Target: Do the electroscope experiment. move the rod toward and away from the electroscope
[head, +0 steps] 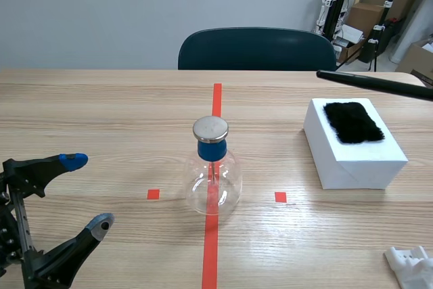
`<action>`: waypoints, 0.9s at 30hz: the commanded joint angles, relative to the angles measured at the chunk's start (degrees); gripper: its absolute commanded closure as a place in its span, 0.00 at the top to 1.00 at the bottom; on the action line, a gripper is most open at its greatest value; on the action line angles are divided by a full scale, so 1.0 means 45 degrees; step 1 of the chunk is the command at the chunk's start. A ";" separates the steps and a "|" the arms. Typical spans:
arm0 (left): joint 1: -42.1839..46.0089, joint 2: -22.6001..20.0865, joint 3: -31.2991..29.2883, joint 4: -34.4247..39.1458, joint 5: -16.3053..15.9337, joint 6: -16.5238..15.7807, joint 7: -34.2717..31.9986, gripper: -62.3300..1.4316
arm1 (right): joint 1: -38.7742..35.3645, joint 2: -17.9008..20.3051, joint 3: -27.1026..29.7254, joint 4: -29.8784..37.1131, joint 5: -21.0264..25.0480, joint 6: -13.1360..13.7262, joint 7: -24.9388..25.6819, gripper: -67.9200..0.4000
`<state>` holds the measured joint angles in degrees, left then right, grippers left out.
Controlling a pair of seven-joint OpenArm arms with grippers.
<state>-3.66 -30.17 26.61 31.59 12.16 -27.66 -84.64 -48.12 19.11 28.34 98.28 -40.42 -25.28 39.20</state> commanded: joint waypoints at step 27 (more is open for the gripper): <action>-0.0034 -0.0073 -0.0034 0.0146 -0.0112 -0.0010 -0.0194 1.00 | 0.0325 0.0510 0.0131 0.0053 0.0889 0.0204 -0.1258 0.01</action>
<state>-3.66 -30.17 26.61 31.59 12.19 -27.66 -84.64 -46.87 20.23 28.34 98.26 -37.01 -23.33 33.71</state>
